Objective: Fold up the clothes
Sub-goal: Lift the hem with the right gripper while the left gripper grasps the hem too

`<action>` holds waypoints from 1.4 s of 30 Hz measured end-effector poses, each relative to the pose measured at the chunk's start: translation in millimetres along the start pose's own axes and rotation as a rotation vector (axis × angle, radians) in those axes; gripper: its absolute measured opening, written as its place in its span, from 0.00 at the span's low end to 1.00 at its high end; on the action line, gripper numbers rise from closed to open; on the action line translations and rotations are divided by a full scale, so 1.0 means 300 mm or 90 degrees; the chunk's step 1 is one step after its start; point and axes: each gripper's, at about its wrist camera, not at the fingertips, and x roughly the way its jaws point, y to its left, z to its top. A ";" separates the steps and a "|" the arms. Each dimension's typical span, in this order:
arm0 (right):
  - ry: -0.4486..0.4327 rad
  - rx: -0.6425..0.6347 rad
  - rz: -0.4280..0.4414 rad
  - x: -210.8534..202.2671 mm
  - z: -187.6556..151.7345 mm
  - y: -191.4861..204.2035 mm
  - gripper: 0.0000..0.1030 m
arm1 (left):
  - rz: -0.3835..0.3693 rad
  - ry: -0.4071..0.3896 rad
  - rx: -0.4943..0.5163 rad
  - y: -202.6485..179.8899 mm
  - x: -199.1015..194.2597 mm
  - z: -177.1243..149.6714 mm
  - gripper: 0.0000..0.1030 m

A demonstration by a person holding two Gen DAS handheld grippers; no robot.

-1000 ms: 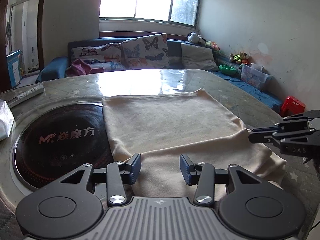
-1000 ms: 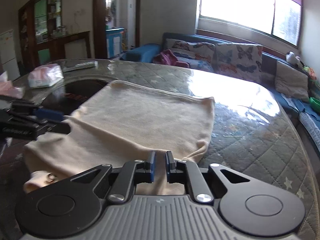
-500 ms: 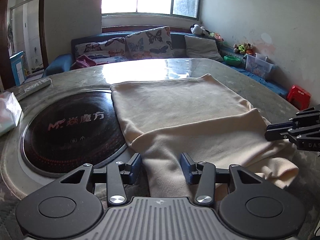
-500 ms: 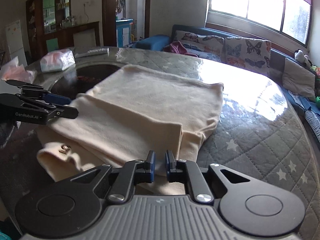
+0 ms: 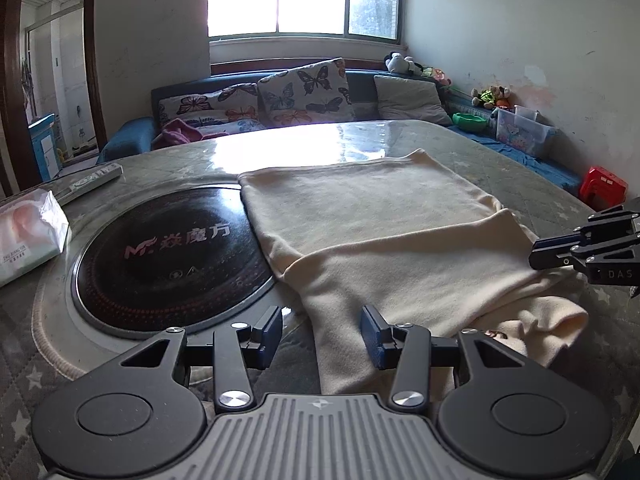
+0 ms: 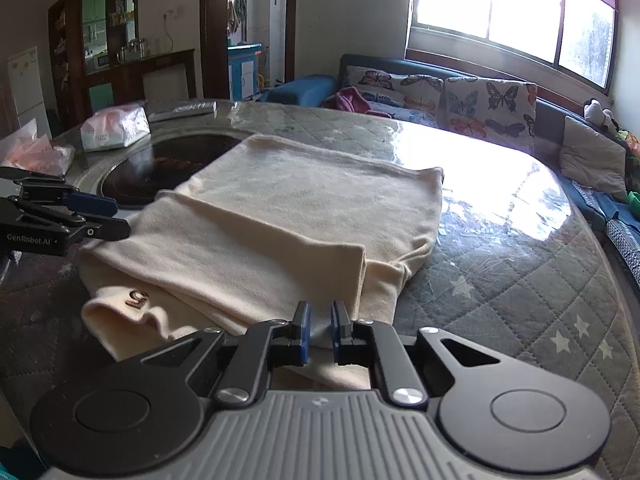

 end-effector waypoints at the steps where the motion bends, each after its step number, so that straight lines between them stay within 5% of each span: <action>1: 0.000 -0.002 -0.001 0.004 -0.004 -0.001 0.09 | 0.002 0.000 0.000 0.000 -0.006 -0.001 0.46; 6: -0.002 -0.012 -0.003 -0.027 0.009 0.005 0.09 | -0.003 -0.015 0.061 -0.035 -0.079 -0.006 0.46; 15: 0.015 -0.055 -0.003 -0.101 -0.020 0.020 0.10 | -0.076 -0.036 0.282 -0.209 -0.146 -0.107 0.49; 22: 0.027 -0.086 0.005 -0.135 -0.052 0.048 0.21 | -0.107 -0.051 0.338 -0.272 -0.102 -0.134 0.49; 24: 0.031 -0.097 0.008 -0.142 -0.061 0.058 0.32 | -0.113 -0.057 0.343 -0.278 -0.097 -0.137 0.49; 27: 0.035 -0.123 0.013 -0.154 -0.076 0.080 0.33 | -0.119 -0.066 0.344 -0.283 -0.092 -0.137 0.43; 31: 0.034 -0.164 0.020 -0.174 -0.095 0.106 0.41 | -0.128 -0.080 0.325 -0.276 -0.093 -0.119 0.12; 42: -0.013 -0.275 0.013 -0.148 -0.089 0.167 0.49 | -0.148 -0.093 0.192 -0.186 -0.055 0.036 0.08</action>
